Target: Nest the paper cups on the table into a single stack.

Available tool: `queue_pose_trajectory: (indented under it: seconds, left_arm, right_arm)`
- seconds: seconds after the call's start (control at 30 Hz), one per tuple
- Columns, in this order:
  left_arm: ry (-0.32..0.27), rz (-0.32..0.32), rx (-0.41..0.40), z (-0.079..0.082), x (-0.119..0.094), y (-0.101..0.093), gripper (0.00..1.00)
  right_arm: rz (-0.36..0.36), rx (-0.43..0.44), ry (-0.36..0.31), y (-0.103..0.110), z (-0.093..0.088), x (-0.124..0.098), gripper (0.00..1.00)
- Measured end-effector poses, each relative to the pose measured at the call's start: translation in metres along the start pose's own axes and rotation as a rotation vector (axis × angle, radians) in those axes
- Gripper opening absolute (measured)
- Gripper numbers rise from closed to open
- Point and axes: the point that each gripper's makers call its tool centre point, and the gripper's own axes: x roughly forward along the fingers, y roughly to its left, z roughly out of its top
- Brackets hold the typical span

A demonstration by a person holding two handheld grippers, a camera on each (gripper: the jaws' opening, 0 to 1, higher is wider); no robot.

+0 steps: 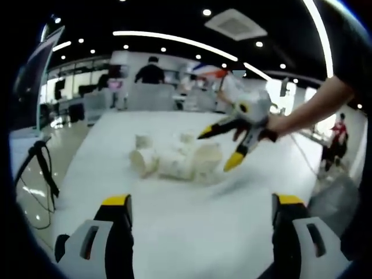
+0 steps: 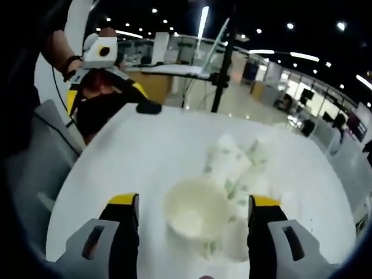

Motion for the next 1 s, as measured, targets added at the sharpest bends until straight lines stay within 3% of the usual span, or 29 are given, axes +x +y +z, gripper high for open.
queue_pose_trajectory:
  seconds: [0.4, 0.73, 1.0]
  left_arm:
    - [0.018, 0.006, -0.023, -0.005, -0.004, -0.001, 0.99]
    - [0.02, 0.024, -0.045, -0.012, -0.01, 0.002, 0.98]
    - [0.025, 0.029, -0.049, -0.014, -0.013, 0.004, 0.97]
  right_arm:
    - [0.047, 0.028, 0.045, 0.001, -0.011, 0.013, 0.67]
    - [0.101, -0.004, 0.077, 0.012, -0.013, 0.015, 0.5]
    - [0.104, -0.001, 0.084, 0.014, -0.013, 0.014, 0.46]
